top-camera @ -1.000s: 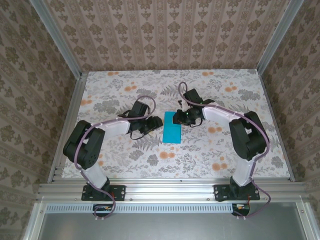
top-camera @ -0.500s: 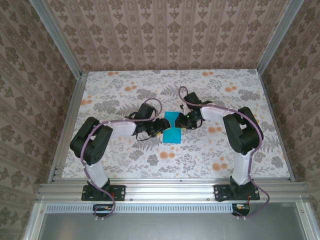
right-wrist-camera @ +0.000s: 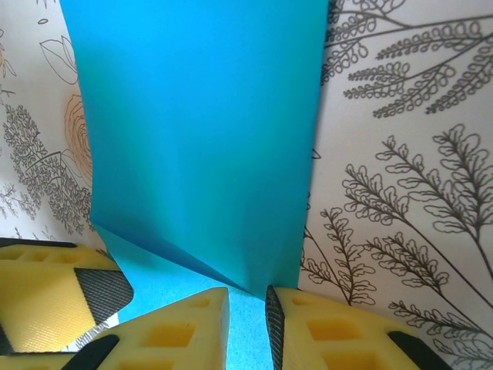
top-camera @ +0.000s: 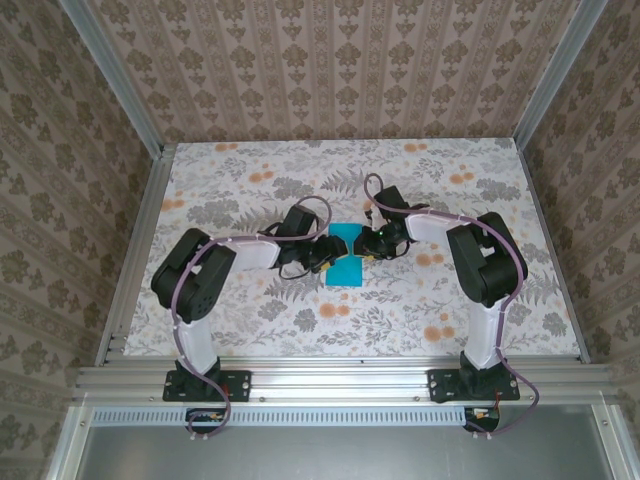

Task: Fold a paper plane with a square sheet of paper (pick it up from the middle)

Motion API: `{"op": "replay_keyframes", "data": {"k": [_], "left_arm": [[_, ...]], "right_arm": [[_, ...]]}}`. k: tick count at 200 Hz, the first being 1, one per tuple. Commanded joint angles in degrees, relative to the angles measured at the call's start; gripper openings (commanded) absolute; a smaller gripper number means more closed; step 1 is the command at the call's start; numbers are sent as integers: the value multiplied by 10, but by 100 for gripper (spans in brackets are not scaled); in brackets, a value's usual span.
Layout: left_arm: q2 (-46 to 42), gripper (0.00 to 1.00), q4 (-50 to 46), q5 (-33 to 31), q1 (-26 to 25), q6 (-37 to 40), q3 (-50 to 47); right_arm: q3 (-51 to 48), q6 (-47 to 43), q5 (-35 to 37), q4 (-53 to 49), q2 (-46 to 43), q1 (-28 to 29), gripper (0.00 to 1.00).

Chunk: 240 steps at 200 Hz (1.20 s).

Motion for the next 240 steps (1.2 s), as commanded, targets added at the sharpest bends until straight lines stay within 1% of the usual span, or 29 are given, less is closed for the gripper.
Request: {"op": "replay_keyframes", "data": {"k": [1, 73, 89, 111, 132, 145, 160, 176, 199, 216, 240], "left_arm": [[12, 56, 10, 12, -4, -12, 19], [33, 56, 16, 23, -9, -12, 42], [35, 54, 20, 22, -10, -13, 43], [38, 44, 20, 19, -11, -12, 46], [41, 29, 8, 7, -11, -5, 48], [41, 21, -1, -2, -11, 2, 50], [35, 14, -22, -16, -11, 17, 53], [15, 10, -54, -34, -10, 39, 56], [-35, 8, -121, -71, -8, 81, 59], [-80, 7, -200, -121, -7, 124, 70], [-136, 7, -328, -216, -7, 185, 95]], "right_arm": [[-19, 13, 4, 3, 24, -3, 23], [-25, 16, -2, 10, 26, -6, 22], [-26, 16, -2, 11, 26, -5, 22], [-28, 17, -5, 14, 25, -7, 22], [-30, 22, -16, 19, 20, -9, 22], [-29, 28, -25, 22, 8, -11, 23], [-31, 36, -37, 26, -20, -16, 25], [-38, 43, -34, 32, -64, -25, 32], [-55, 49, -2, 30, -138, -40, 46], [-76, 48, 26, 33, -187, -51, 56], [-111, 47, 59, 46, -243, -67, 69]]}}
